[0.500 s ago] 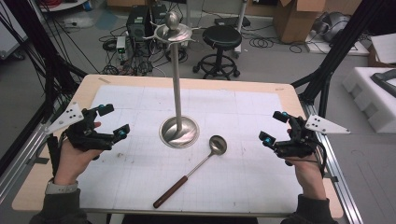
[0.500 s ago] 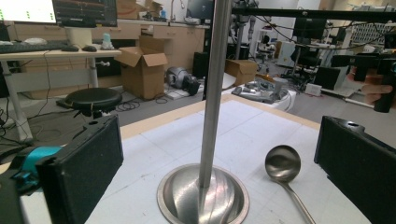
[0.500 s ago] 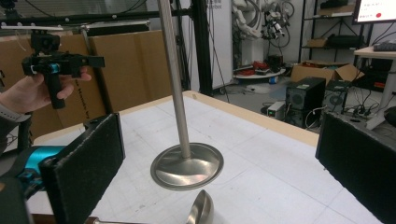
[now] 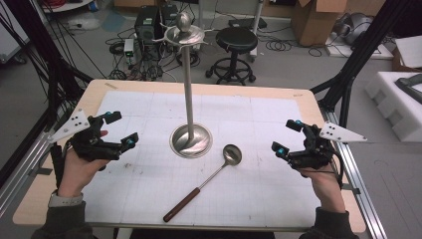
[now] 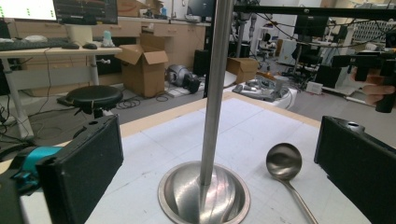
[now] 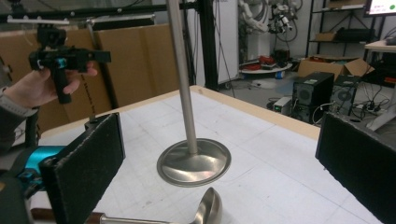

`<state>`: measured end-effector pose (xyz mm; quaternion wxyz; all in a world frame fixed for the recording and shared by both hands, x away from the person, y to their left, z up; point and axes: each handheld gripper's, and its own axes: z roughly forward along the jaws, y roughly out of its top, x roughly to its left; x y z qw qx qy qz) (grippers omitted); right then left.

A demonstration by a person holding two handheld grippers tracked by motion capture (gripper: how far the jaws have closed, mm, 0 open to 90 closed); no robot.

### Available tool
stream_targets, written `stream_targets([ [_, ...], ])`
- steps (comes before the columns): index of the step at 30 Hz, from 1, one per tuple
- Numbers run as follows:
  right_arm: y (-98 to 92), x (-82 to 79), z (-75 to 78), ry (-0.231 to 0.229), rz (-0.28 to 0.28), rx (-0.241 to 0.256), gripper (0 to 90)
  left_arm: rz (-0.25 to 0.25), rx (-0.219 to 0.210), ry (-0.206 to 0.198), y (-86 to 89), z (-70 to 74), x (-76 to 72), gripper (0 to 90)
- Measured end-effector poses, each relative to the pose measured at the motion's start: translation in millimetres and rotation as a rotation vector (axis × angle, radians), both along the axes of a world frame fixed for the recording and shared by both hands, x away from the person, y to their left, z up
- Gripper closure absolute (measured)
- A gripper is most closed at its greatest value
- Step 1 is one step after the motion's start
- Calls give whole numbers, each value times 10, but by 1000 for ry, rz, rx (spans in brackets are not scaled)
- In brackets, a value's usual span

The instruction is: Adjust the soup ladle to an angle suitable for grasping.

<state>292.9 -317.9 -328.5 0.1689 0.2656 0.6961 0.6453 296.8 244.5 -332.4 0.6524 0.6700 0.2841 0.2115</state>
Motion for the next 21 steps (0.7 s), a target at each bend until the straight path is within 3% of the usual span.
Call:
stream_targets([
  [2,65,0,-11,-4,23,-9,61,2,-1,3,-1,-6,1,17],
  [5,113,7,-23,0,36,-20,67,1,-1,3,-4,-5,-2,17],
  [8,181,6,-37,5,62,-42,170,-1,-1,2,-4,-3,-4,17],
  [10,241,15,-54,16,84,-52,171,0,-1,3,-5,-6,-1,17],
  [17,319,24,-79,11,85,-73,179,1,-1,6,0,-7,-1,17],
  [21,388,29,-106,20,103,-104,303,2,0,6,0,-8,-1,17],
])
